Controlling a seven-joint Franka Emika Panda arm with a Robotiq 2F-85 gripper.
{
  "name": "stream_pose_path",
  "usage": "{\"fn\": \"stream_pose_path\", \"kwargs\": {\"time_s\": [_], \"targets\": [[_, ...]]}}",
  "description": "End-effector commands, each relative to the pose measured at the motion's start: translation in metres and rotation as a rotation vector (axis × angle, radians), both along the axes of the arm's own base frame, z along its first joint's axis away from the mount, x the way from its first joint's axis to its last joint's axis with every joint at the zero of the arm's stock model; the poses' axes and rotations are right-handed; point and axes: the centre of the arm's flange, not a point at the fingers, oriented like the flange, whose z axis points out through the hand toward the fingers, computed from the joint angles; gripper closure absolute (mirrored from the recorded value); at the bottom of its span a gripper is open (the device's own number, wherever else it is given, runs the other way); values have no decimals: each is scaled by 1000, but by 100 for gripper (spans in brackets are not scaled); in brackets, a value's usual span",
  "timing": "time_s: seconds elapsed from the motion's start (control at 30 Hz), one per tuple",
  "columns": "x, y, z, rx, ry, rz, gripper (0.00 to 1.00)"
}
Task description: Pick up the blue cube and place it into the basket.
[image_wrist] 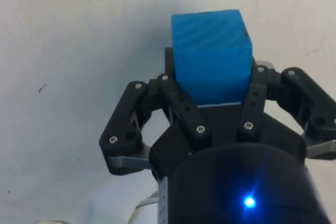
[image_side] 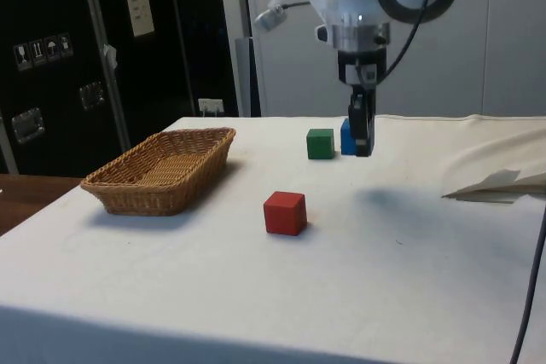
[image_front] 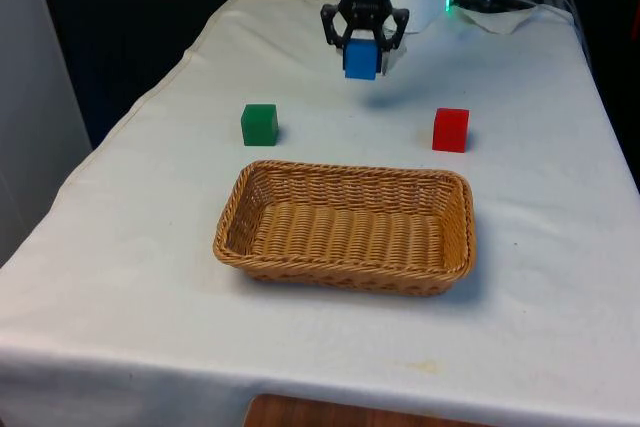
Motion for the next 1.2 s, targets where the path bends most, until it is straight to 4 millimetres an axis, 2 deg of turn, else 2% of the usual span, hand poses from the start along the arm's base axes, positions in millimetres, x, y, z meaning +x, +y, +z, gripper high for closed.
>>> {"fn": "stream_pose_path", "kwargs": {"time_s": [0.0,0.1,0.8,1.03,1.13,1.17], "targets": [[0,0,3,0,-1,0,99],[0,-2,22,0,-2,3,99],[2,-4,98,0,-18,18,99],[4,-4,112,-4,-8,28,99],[11,-4,116,-7,9,40,99],[7,-5,117,-8,-5,35,99]]}}
